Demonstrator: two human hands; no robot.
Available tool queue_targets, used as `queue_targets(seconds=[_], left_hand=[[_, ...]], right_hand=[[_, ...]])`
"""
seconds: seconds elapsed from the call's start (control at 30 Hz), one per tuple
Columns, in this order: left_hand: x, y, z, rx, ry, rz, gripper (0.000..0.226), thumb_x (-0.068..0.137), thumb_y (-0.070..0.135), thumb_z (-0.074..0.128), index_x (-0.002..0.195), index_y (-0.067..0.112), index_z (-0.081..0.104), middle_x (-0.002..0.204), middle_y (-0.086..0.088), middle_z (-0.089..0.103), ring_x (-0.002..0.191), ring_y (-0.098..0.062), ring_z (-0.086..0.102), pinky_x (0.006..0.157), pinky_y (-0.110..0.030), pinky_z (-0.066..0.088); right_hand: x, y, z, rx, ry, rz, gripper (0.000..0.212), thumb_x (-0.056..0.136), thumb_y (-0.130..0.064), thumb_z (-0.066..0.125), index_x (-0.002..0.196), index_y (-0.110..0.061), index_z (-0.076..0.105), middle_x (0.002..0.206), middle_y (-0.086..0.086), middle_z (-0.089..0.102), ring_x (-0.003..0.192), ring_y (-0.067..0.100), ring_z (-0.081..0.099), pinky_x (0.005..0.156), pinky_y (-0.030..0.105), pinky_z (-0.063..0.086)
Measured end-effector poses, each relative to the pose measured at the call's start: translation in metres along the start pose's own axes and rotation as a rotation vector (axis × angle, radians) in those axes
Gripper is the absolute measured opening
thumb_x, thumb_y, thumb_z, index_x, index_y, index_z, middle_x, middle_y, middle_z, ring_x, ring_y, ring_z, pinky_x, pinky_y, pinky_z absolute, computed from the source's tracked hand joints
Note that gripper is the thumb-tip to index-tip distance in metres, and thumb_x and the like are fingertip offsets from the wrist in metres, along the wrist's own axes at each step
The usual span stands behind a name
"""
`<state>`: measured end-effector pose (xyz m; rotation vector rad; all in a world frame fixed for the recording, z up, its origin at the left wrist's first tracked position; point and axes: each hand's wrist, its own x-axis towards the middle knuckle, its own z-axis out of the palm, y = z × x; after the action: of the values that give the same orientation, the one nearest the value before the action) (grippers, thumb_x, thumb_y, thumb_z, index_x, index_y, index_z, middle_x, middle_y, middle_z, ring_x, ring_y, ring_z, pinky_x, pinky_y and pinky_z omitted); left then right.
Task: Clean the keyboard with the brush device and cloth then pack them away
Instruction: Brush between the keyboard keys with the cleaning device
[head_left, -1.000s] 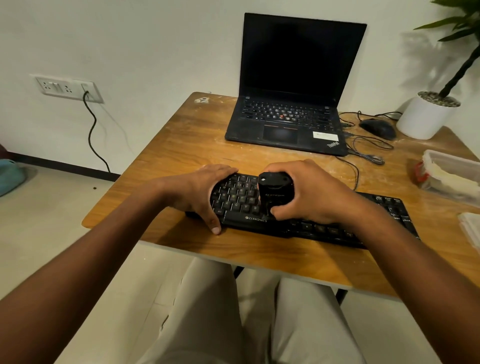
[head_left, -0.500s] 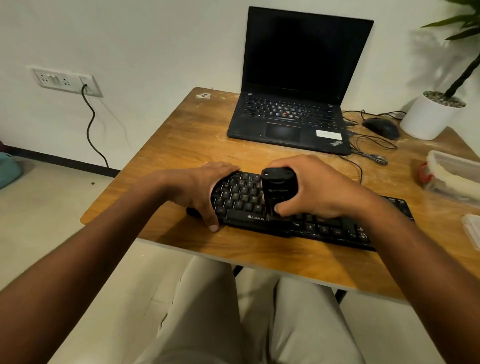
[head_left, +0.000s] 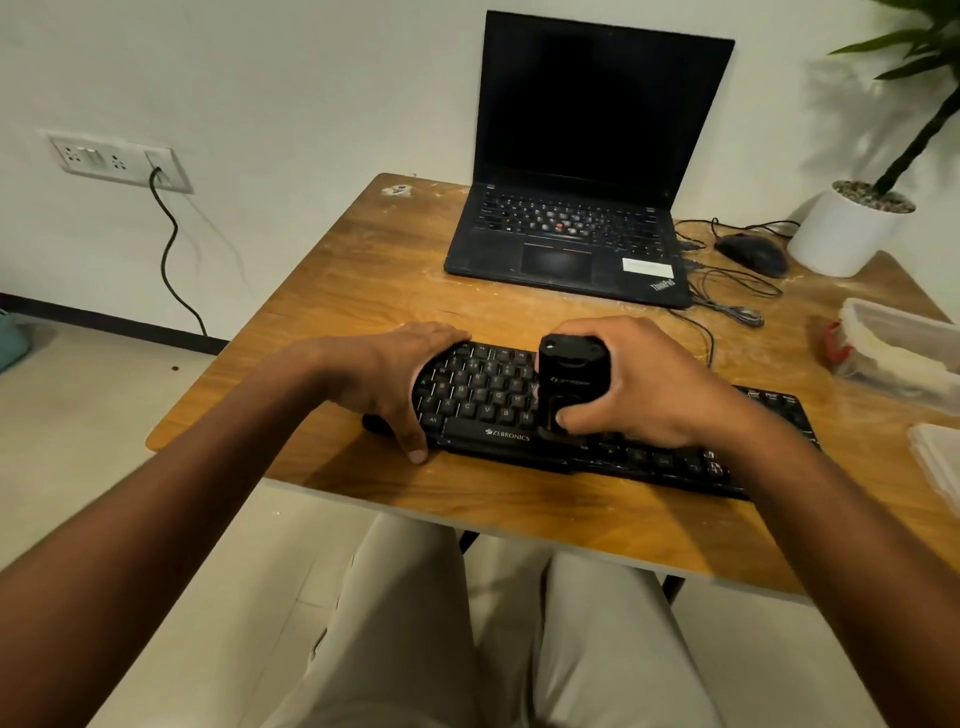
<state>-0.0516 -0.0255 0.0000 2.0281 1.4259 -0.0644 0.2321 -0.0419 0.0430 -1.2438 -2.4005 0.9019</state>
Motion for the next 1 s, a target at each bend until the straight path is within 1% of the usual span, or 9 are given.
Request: queue_targets(seconds=[0.1,0.2,0.27,0.33,0.4,0.57,0.7,0.83,1.0], left_hand=[[0.0,0.002,0.001,0.006,0.01,0.0,0.143,0.053,0.026,0.104,0.164,0.028,0.013,0.159,0.008,0.027,0.137,-0.008,0.024,0.119,-0.033,0.021],[0.001,0.0,0.001,0.008,0.026,0.002,0.145,0.048,0.03,0.105,0.163,0.03,0.017,0.155,0.01,0.031,0.14,-0.012,0.029,0.124,-0.04,0.027],[0.001,-0.001,0.001,0.004,0.016,-0.009,0.147,0.048,0.03,0.105,0.164,0.031,0.014,0.159,0.009,0.027,0.143,-0.015,0.027,0.124,-0.04,0.026],[0.002,-0.002,0.001,0.002,0.006,-0.016,0.148,0.049,0.03,0.105,0.164,0.032,0.012,0.162,0.009,0.023,0.146,-0.016,0.025,0.123,-0.038,0.023],[0.003,-0.002,0.001,0.001,0.003,-0.022,0.148,0.049,0.03,0.105,0.164,0.033,0.011,0.164,0.009,0.021,0.147,-0.017,0.024,0.122,-0.037,0.023],[0.003,-0.001,0.001,0.011,0.005,-0.044,0.149,0.05,0.029,0.105,0.164,0.034,0.009,0.165,0.008,0.02,0.148,-0.018,0.023,0.122,-0.038,0.023],[0.003,-0.002,0.002,0.02,0.006,-0.039,0.149,0.049,0.031,0.105,0.164,0.035,0.009,0.164,0.009,0.021,0.147,-0.017,0.023,0.121,-0.036,0.022],[0.004,-0.003,0.001,0.012,-0.003,-0.046,0.151,0.048,0.033,0.105,0.164,0.038,0.008,0.165,0.01,0.019,0.149,-0.018,0.022,0.123,-0.04,0.022],[0.002,0.004,0.0,0.047,-0.003,-0.057,0.149,0.051,0.028,0.104,0.165,0.032,0.008,0.166,0.009,0.019,0.15,-0.018,0.02,0.121,-0.035,0.02]], right_hand=[[0.004,-0.007,0.019,0.105,0.091,-0.039,0.038,0.071,-0.015,0.089,0.103,-0.022,0.068,0.095,-0.004,0.07,0.087,0.013,0.067,0.074,0.038,0.06],[0.007,-0.008,0.038,0.152,0.061,-0.11,0.04,0.072,-0.016,0.087,0.106,-0.023,0.068,0.098,-0.002,0.072,0.092,0.018,0.069,0.079,0.044,0.06],[0.003,-0.002,0.029,0.125,0.041,-0.069,0.041,0.071,-0.014,0.088,0.105,-0.026,0.069,0.099,-0.005,0.073,0.093,0.013,0.07,0.08,0.041,0.061],[-0.006,0.007,0.011,0.055,0.0,-0.005,0.041,0.07,-0.011,0.089,0.102,-0.029,0.069,0.095,-0.008,0.072,0.088,0.006,0.068,0.075,0.031,0.06],[-0.016,0.011,-0.003,0.008,-0.009,0.027,0.042,0.071,-0.009,0.089,0.1,-0.031,0.069,0.091,-0.009,0.071,0.085,0.005,0.067,0.071,0.028,0.059],[-0.011,0.004,0.008,0.149,0.158,-0.013,0.042,0.07,-0.014,0.088,0.104,-0.027,0.068,0.1,-0.004,0.072,0.094,0.015,0.069,0.08,0.048,0.061],[-0.008,0.003,0.031,0.188,0.099,-0.078,0.042,0.071,-0.015,0.087,0.106,-0.027,0.068,0.102,-0.003,0.073,0.096,0.018,0.071,0.082,0.048,0.061],[-0.022,0.017,0.004,0.072,0.074,0.023,0.044,0.069,-0.01,0.088,0.103,-0.032,0.069,0.098,-0.008,0.074,0.092,0.009,0.07,0.08,0.042,0.062],[-0.043,0.035,-0.027,0.138,0.236,0.097,0.05,0.07,-0.008,0.089,0.109,-0.029,0.066,0.103,-0.007,0.07,0.093,0.007,0.068,0.075,0.034,0.064]])
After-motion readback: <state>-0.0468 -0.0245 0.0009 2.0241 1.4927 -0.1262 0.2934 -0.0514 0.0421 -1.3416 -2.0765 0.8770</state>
